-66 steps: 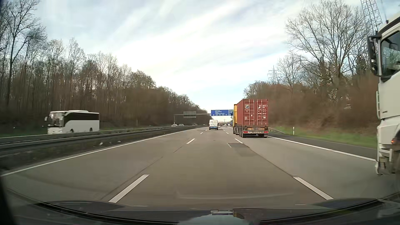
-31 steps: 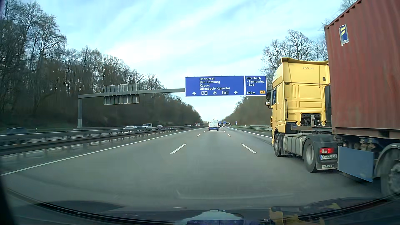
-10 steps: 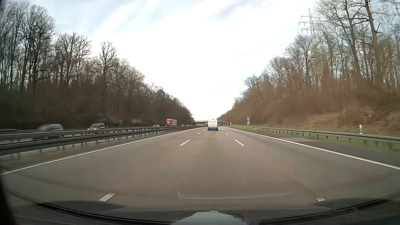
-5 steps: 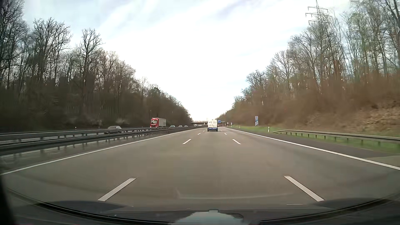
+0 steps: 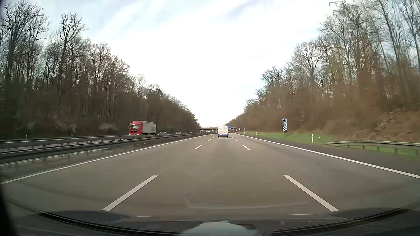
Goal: Follow the waypoints while adhering to traffic rules and regulations
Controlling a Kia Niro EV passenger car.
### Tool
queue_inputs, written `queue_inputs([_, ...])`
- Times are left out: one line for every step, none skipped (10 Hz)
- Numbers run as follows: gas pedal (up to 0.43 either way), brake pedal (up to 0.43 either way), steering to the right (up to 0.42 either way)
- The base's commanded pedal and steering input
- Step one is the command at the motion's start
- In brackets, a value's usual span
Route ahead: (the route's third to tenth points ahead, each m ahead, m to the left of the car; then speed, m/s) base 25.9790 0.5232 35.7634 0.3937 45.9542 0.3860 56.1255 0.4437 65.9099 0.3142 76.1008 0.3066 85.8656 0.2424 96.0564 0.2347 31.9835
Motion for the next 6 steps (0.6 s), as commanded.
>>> queue_inputs([0.118, 0.000, 0.000])
queue_inputs([0.118, 0.000, 0.000])
queue_inputs([0.118, 0.000, 0.000])
queue_inputs([0.118, 0.000, 0.000])
queue_inputs([0.118, 0.000, 0.000])
queue_inputs([0.118, 0.000, 0.000])
